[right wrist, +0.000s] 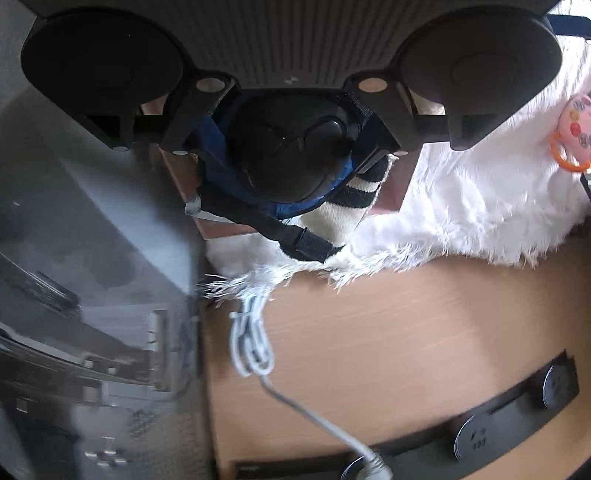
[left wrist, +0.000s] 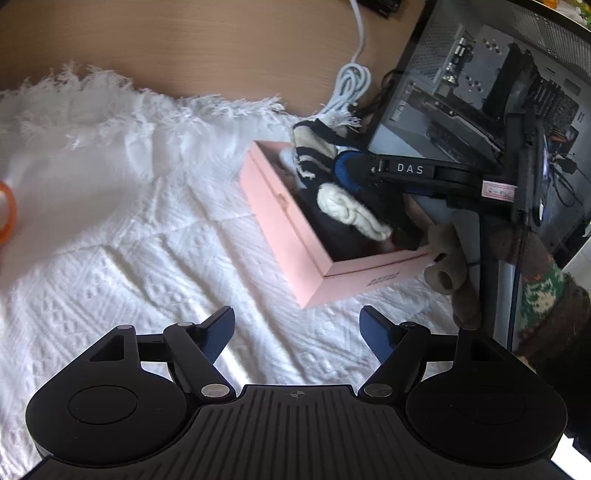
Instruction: Organize soft objects
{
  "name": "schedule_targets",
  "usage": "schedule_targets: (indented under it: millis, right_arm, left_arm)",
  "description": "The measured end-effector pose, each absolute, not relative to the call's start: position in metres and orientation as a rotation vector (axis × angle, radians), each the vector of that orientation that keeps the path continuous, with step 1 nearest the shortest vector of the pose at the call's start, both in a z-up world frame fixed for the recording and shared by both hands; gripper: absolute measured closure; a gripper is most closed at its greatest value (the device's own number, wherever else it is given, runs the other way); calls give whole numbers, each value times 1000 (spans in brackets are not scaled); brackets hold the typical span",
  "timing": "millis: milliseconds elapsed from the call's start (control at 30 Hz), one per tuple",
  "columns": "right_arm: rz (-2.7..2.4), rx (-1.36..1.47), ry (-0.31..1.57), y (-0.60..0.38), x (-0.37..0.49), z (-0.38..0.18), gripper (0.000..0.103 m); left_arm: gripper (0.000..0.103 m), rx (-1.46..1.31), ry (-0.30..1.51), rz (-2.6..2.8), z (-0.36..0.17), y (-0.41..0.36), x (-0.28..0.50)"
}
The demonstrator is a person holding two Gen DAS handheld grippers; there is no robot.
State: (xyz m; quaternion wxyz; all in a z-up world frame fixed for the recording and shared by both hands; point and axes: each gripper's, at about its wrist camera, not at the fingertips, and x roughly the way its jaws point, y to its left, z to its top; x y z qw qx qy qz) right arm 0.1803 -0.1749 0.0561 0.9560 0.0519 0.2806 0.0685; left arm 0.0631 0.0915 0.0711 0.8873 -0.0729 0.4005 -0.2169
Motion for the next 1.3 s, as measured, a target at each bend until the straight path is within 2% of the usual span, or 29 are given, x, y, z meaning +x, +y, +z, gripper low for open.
schedule_targets:
  millis: [67,300,400,467,600,667,867,1267,1300]
  right_arm:
    - [148,88,585,-173,186,52,24]
    - [131,132,593,-184,170,58,22]
    - [128,82,537,-178,139,74,21]
    - [134,58,501,-174,113,84,16]
    - [166,43,481,-176,60,87,13]
    - [199,36,491,-180,36,75,7]
    - [195,-102,526,-185,0,26,7]
    - [196,-63,686,-183,50,-17,6]
    - [171,-77,697,-182,51,-23,3]
  left_arm:
    - [24,-157,840,-422,70,96,62]
    - [24,-155,857,-385,64,99,51]
    - [24,-152,844,-359,57,97,42]
    - [24,-135,810,-335,55,92,34]
    - [24,-126,725,-233,45,70,15]
    - [24,-148,694,-188,38,58,3]
    - [24,-122,649,-72,15,33,-28]
    - [24,-45,681,33,-3,15,4]
    - [24,-35,690,33,-7,15,6]
